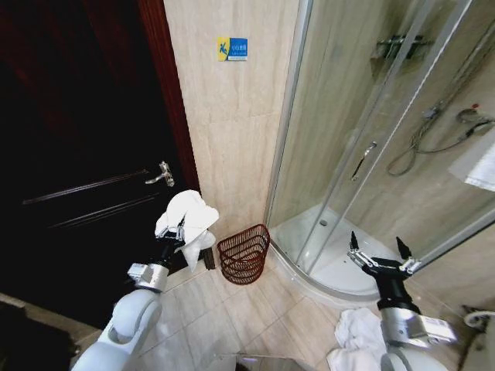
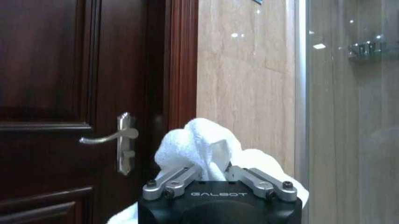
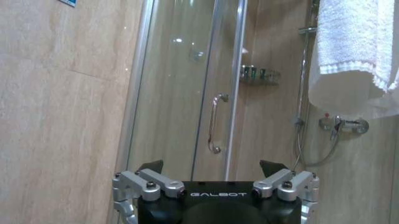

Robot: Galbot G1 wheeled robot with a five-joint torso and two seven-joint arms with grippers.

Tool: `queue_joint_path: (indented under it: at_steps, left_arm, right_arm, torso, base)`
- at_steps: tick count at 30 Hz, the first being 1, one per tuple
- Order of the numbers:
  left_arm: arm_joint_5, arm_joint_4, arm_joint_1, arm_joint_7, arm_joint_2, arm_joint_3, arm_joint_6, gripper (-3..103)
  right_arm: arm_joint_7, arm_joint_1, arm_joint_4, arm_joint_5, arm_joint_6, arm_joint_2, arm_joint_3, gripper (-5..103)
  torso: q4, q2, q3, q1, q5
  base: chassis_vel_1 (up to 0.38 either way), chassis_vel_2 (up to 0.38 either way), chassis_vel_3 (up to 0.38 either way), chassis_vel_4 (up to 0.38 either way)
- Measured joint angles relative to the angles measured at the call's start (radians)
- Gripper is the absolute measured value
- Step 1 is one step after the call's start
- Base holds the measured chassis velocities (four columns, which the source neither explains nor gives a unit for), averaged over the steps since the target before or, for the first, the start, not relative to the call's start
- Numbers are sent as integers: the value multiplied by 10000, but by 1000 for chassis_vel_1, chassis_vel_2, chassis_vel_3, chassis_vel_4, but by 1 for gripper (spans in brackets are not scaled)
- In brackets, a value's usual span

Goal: Discard the used towel into the hamper.

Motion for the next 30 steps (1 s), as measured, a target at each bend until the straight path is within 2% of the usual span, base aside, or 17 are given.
queue_joint_path:
  at_steps: [14, 30]
  left_arm:
    - [4, 145, -34, 21, 42, -10, -90, 5]
    - [8, 267, 59, 102, 28, -56, -250, 5]
  right_arm:
    - [-33, -45, -134, -35, 124, 0, 33, 100]
    - [160, 19, -286, -44, 123, 0, 40, 100]
  torso:
    - [0, -902, -475, -426, 0]
    - [1, -1733, -939, -799, 1]
  base:
    - [0, 0, 0, 0]
    - [0, 0, 0, 0]
